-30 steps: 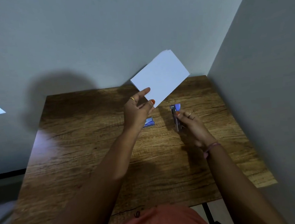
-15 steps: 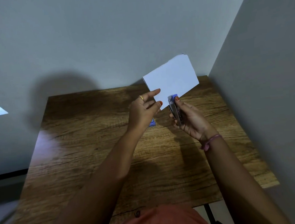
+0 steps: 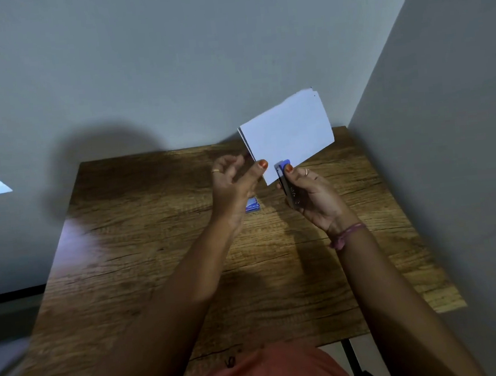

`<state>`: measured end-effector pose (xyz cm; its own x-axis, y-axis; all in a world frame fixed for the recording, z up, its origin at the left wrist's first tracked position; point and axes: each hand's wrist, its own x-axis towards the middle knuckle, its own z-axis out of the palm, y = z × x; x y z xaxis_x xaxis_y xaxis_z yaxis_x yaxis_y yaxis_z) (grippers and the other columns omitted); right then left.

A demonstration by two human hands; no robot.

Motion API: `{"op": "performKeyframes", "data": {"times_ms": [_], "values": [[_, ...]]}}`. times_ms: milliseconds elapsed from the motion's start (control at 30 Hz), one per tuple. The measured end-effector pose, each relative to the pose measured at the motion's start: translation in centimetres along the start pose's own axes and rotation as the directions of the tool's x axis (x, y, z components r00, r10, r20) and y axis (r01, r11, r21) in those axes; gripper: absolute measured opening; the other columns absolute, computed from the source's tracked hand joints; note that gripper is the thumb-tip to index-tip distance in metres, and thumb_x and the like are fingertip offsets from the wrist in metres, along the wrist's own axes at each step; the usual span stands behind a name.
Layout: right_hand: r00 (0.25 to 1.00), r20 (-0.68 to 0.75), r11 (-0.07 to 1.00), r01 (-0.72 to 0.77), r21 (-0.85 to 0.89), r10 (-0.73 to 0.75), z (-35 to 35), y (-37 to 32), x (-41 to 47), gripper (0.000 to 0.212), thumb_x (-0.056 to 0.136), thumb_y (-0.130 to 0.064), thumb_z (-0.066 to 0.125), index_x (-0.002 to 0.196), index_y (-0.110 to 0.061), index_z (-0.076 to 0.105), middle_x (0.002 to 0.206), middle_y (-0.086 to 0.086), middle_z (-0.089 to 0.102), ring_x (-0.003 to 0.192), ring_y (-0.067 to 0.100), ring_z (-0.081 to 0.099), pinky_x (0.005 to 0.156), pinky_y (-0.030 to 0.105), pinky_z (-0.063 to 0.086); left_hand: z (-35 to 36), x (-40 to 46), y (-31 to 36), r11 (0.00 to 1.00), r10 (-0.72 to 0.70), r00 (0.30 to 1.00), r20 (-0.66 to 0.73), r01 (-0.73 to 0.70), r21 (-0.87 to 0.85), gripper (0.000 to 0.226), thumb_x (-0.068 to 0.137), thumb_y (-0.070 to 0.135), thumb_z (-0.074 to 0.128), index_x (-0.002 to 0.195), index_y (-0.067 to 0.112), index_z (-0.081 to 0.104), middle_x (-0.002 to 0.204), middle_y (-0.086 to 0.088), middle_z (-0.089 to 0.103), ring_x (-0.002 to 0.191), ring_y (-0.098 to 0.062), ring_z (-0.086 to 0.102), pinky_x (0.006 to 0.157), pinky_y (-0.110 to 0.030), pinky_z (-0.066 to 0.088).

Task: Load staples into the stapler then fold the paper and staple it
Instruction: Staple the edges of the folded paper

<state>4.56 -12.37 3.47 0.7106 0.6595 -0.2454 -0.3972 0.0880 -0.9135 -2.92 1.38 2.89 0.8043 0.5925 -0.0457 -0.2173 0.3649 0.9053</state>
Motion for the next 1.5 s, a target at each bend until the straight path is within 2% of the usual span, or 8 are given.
{"op": "performKeyframes", "data": {"times_ms": [167, 300, 467, 700, 933, 1033, 1200, 1500], "values": [[0.999, 0.038, 0.999, 0.015, 0.05, -0.017, 0.4, 0.3, -0.1, 0.013, 0.079, -0.024, 0.063, 0.088, -0.015, 0.065, 0.088, 0.003, 0.066, 0.077, 0.012, 0.059, 0.063, 0.026, 0.037, 0.7, -1.2, -2.2, 0.995, -0.093, 0.983, 0.16, 0.089, 0.033, 0.047, 0.06, 0.029, 0.083, 0.104, 0.027, 0.065, 0.112, -0.001, 0.071, 0.107, -0.019, 0.065, 0.078, -0.027, 0.055], [0.998, 0.06, 0.997, 0.024, 0.076, -0.029, 1.0, 0.6, -0.3, 0.017, 0.081, -0.02, 0.061, 0.094, -0.009, 0.062, 0.084, 0.002, 0.068, 0.076, 0.012, 0.063, 0.063, 0.024, 0.048, 1.7, -1.6, -2.8, 0.995, -0.103, 0.991, 0.087, 0.102, 0.016, 0.045, 0.056, 0.038, 0.087, 0.095, 0.024, 0.07, 0.103, -0.003, 0.074, 0.102, -0.022, 0.068, 0.088, -0.045, 0.054], [0.996, 0.061, 0.995, 0.055, 0.079, -0.06, 1.6, 0.6, -0.6, 0.021, 0.083, -0.024, 0.061, 0.099, -0.012, 0.067, 0.087, 0.0, 0.073, 0.08, 0.013, 0.066, 0.066, 0.025, 0.048, 1.8, -1.3, -2.3, 0.995, -0.098, 0.993, 0.065, 0.097, 0.018, 0.063, 0.051, 0.043, 0.09, 0.103, 0.015, 0.07, 0.103, -0.005, 0.074, 0.102, -0.022, 0.069, 0.084, -0.036, 0.052], [0.991, 0.054, 0.988, 0.118, 0.103, -0.124, 2.1, 1.0, -0.7, 0.011, 0.092, -0.016, 0.056, 0.096, -0.012, 0.066, 0.082, -0.004, 0.072, 0.072, 0.005, 0.066, 0.059, 0.019, 0.049, 1.9, -1.7, -2.1, 0.994, -0.098, 0.995, 0.022, 0.099, -0.053, 0.043, 0.056, 0.035, 0.088, 0.092, 0.017, 0.074, 0.099, -0.004, 0.075, 0.098, -0.018, 0.069, 0.08, -0.03, 0.05], [0.988, -0.031, 0.987, 0.152, 0.051, -0.151, 3.5, 1.7, -0.6, 0.013, 0.089, -0.018, 0.059, 0.096, -0.009, 0.064, 0.082, 0.003, 0.067, 0.067, 0.011, 0.058, 0.051, 0.021, 0.035, 1.5, -2.0, -1.6, 0.983, -0.117, 0.993, 0.004, 0.116, -0.142, 0.014, 0.07, 0.014, 0.08, 0.083, 0.014, 0.074, 0.088, -0.001, 0.076, 0.087, -0.012, 0.071, 0.071, -0.024, 0.054], [0.991, -0.043, 0.992, 0.126, -0.001, -0.126, 3.6, 1.7, -0.6, 0.02, 0.091, -0.021, 0.059, 0.102, -0.004, 0.057, 0.073, 0.007, 0.052, 0.058, 0.015, 0.038, 0.052, 0.027, 0.018, 0.7, -1.8, -0.9, 0.976, -0.149, 0.985, 0.087, 0.16, -0.15, 0.007, 0.082, 0.012, 0.071, 0.089, 0.012, 0.071, 0.088, -0.001, 0.076, 0.084, -0.011, 0.072, 0.067, -0.022, 0.055], [0.994, 0.028, 0.992, 0.108, -0.057, -0.107, 3.3, 1.6, -0.9, 0.018, 0.094, -0.015, 0.055, 0.078, -0.013, 0.062, 0.065, -0.01, 0.067, 0.061, 0.0, 0.062, 0.053, 0.013, 0.047, -0.9, -1.0, 0.5, 0.977, -0.192, 0.975, 0.114, 0.202, -0.075, 0.017, 0.093, 0.018, 0.058, 0.106, 0.01, 0.064, 0.106, -0.008, 0.072, 0.1, -0.022, 0.069, 0.085, -0.039, 0.056], [0.994, 0.079, 0.993, 0.072, 0.089, -0.08, 1.8, 0.1, -0.8, 0.036, 0.096, -0.016, 0.05, 0.067, -0.02, 0.071, 0.07, -0.007, 0.071, 0.063, 0.001, 0.066, 0.053, 0.014, 0.049, -2.5, -0.1, 2.2, 0.983, -0.176, 0.982, 0.068, 0.173, 0.056, 0.013, 0.091, 0.01, 0.06, 0.103, 0.009, 0.065, 0.105, -0.005, 0.072, 0.098, -0.021, 0.07, 0.084, -0.039, 0.058]]}}
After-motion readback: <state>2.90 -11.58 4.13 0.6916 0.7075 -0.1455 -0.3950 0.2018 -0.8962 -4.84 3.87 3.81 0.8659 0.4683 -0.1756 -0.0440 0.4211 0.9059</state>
